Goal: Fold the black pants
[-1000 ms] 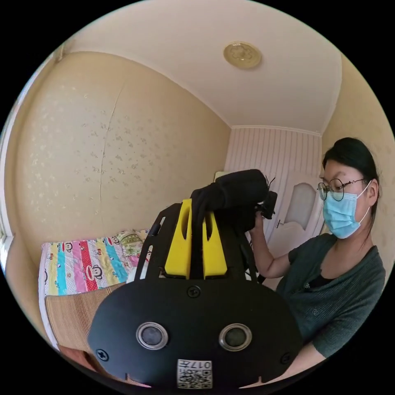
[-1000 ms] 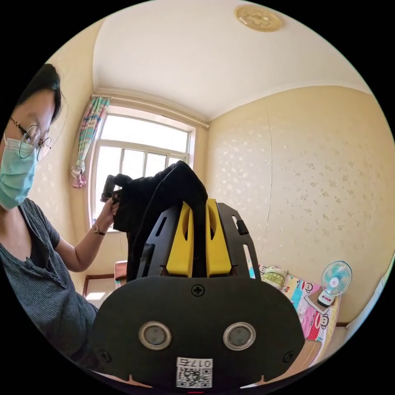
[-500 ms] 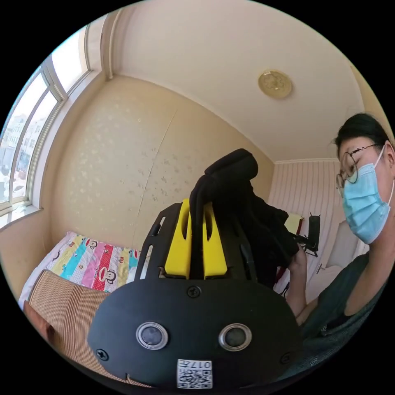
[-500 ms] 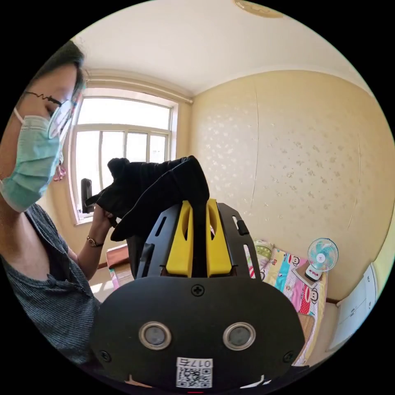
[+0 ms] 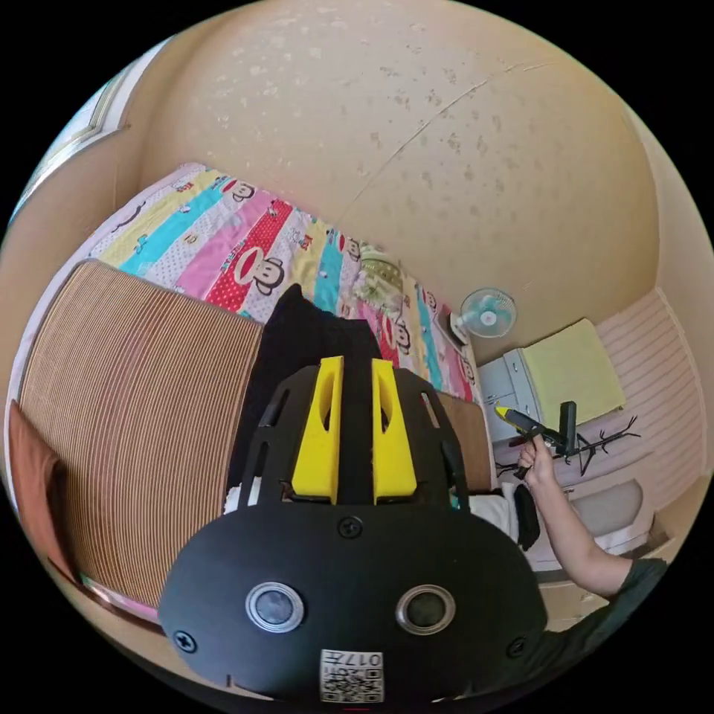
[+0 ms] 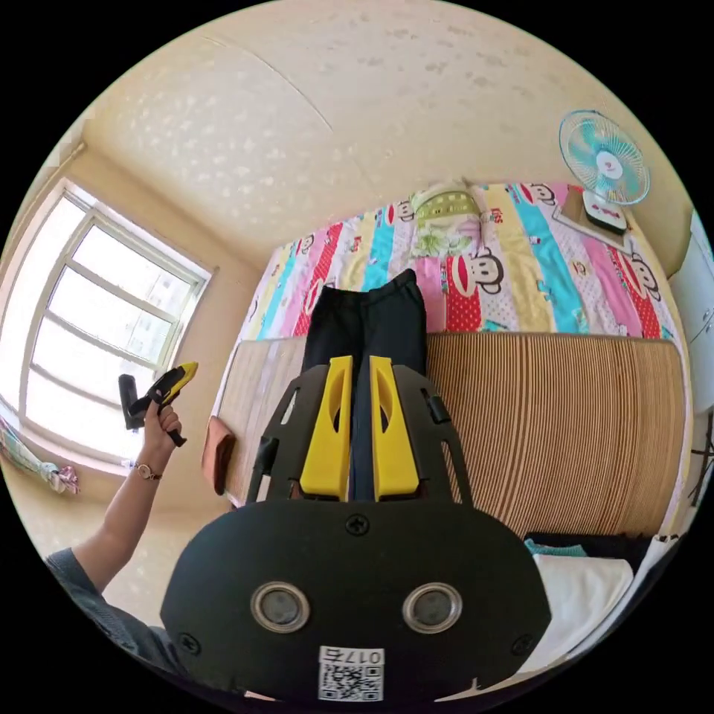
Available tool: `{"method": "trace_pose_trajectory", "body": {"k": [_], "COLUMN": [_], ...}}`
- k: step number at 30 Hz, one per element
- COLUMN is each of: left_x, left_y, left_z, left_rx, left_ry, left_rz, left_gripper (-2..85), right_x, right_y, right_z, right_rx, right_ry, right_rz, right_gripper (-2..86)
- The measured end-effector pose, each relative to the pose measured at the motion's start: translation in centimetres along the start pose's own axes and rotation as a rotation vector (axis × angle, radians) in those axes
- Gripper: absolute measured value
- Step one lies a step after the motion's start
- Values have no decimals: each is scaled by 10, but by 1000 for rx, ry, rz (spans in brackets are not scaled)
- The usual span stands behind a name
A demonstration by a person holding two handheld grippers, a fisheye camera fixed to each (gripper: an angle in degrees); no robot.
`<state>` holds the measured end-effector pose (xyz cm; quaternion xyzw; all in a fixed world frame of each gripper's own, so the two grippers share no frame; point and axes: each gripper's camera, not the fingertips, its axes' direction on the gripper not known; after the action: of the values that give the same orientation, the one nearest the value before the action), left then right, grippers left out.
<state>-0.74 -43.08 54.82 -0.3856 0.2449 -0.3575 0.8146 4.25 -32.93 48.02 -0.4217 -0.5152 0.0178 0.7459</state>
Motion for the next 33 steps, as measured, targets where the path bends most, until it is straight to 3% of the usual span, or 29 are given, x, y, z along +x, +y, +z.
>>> {"method": "trace_pose_trajectory", "body": {"k": [5, 8, 14, 16, 20, 23, 27, 29, 33], "left_x": [-131, -194, -249, -250, -261, -263, -282, -293, -324], "left_y": [113, 158, 186, 176, 135, 118, 103, 96, 86], "left_z": [30, 18, 7, -2, -24, -51, -94, -114, -164], "left_rx": [-325, -426, -587, -562, -650, -694, -720, -717, -740], "left_ry": [-153, -250, -278, -293, -253, -43, -33, -19, -19], "left_rz": [-116, -199, -250, -225, -235, -188, -234, -272, -315], "left_gripper": [68, 82, 98, 91, 36, 18, 19, 22, 34], "right_x": [132, 149, 113, 96, 56, 62, 124, 181, 252], "right_y": [194, 270, 336, 340, 328, 321, 336, 354, 397], "right_z": [116, 156, 238, 263, 283, 253, 201, 147, 91], "right_rx": [-404, -542, -664, -687, -704, -616, -542, -411, -319], "right_ry": [-113, -195, -428, -469, -496, -405, -119, 73, 217], "right_rz": [139, 178, 226, 227, 190, 178, 268, 404, 564], "right_gripper": [34, 44, 73, 77, 88, 90, 95, 105, 118]}}
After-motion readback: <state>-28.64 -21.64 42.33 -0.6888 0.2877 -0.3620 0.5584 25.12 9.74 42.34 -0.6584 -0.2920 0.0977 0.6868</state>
